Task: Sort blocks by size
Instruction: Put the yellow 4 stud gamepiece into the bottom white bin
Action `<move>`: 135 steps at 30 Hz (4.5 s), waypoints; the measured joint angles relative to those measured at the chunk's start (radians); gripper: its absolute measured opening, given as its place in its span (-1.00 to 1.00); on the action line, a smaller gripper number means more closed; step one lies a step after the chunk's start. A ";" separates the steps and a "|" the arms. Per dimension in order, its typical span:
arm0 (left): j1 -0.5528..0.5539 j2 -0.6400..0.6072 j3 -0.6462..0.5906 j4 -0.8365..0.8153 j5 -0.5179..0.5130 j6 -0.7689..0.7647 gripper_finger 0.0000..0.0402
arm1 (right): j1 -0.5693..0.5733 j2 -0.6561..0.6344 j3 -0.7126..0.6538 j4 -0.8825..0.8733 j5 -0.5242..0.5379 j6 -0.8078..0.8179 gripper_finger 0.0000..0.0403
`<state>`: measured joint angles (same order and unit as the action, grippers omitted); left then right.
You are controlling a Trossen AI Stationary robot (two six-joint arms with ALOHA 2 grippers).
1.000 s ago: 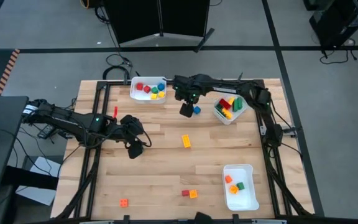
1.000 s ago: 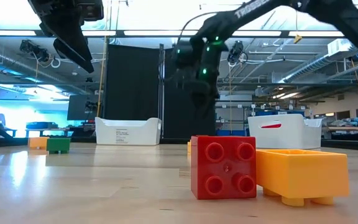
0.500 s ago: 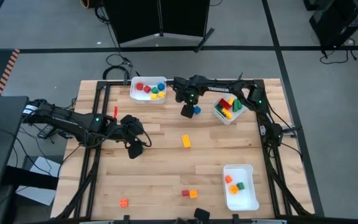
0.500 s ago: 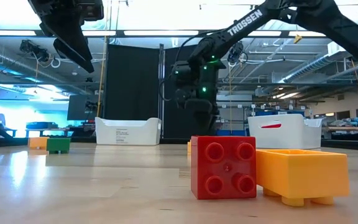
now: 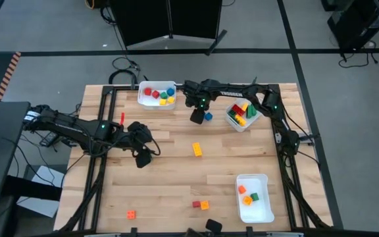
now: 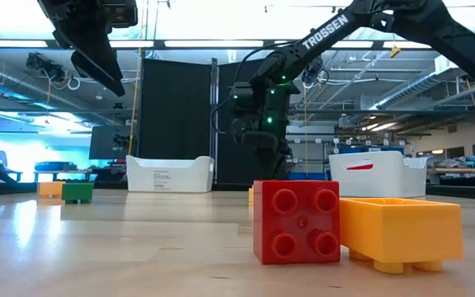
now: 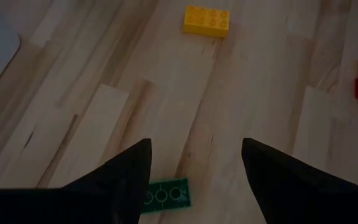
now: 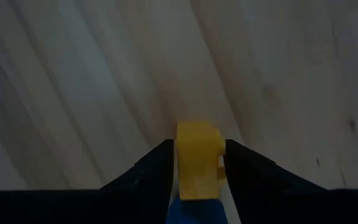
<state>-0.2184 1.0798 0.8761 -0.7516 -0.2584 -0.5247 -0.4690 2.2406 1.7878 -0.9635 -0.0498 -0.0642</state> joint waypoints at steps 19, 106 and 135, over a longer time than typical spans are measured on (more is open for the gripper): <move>0.000 0.000 0.000 0.028 0.000 0.000 0.29 | 0.014 0.053 0.009 -0.023 0.013 0.065 -0.43; 0.000 0.000 0.000 0.292 0.000 0.041 0.29 | 1.458 -0.782 -0.820 -0.061 0.162 1.003 -0.45; 0.000 0.000 0.000 0.292 0.005 0.020 0.29 | 1.344 -0.689 -0.886 0.057 0.082 0.825 -0.31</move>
<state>-0.2180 1.0801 0.8764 -0.4599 -0.2531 -0.5049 0.8745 1.5520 0.9020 -0.9066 0.0326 0.7610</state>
